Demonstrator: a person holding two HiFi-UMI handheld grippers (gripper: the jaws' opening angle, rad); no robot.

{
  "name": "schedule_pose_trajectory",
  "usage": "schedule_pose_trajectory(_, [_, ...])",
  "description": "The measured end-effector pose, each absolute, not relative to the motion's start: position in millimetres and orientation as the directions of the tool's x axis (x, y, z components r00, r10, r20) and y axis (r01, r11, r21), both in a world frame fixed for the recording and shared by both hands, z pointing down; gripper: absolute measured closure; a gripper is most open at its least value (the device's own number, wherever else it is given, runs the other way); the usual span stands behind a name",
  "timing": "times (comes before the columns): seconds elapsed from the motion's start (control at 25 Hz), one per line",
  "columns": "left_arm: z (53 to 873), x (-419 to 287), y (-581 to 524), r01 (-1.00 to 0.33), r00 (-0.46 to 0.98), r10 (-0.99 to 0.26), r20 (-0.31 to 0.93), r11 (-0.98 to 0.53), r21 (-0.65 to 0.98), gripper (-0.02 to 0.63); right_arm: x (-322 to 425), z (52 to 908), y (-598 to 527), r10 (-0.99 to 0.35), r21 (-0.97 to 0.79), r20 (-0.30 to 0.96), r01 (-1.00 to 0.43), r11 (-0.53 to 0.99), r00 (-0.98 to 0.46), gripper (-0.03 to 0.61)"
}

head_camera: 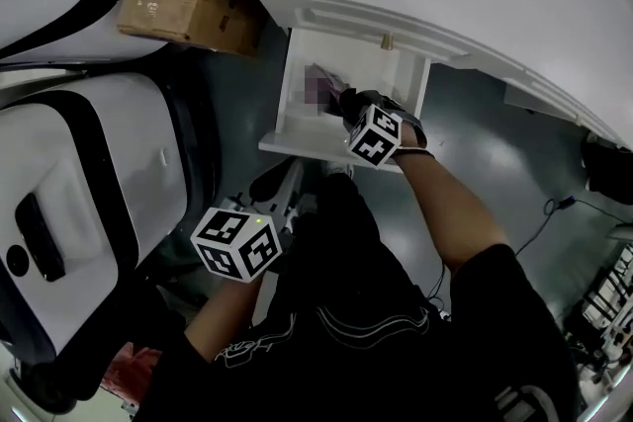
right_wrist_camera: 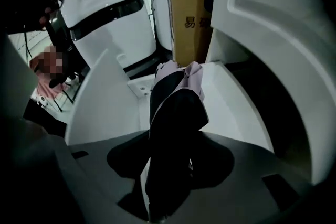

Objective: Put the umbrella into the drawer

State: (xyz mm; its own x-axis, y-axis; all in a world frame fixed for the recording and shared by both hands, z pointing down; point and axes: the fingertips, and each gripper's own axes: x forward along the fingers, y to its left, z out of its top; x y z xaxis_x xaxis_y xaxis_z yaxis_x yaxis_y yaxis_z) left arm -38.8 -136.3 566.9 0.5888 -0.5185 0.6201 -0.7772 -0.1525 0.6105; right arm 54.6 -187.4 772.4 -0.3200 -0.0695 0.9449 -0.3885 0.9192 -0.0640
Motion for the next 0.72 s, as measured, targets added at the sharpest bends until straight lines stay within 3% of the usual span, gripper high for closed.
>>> schedule_pose_trajectory(0.32, [598.8,-52.1,-129.4,-0.774,0.57,-0.53,0.628,-0.091,0.626,0.595,57.2,848.4,-199.7,-0.063,-0.021,0.967,-0.323,0.946,-0.248,0.36])
schedule_pose_trajectory(0.72, [621.2,-67.6,-124.0,-0.785,0.531,-0.539,0.654,-0.023,0.619,0.595,55.1,873.9,-202.0,-0.057,0.004,0.975,-0.236,0.972,-0.216,0.347])
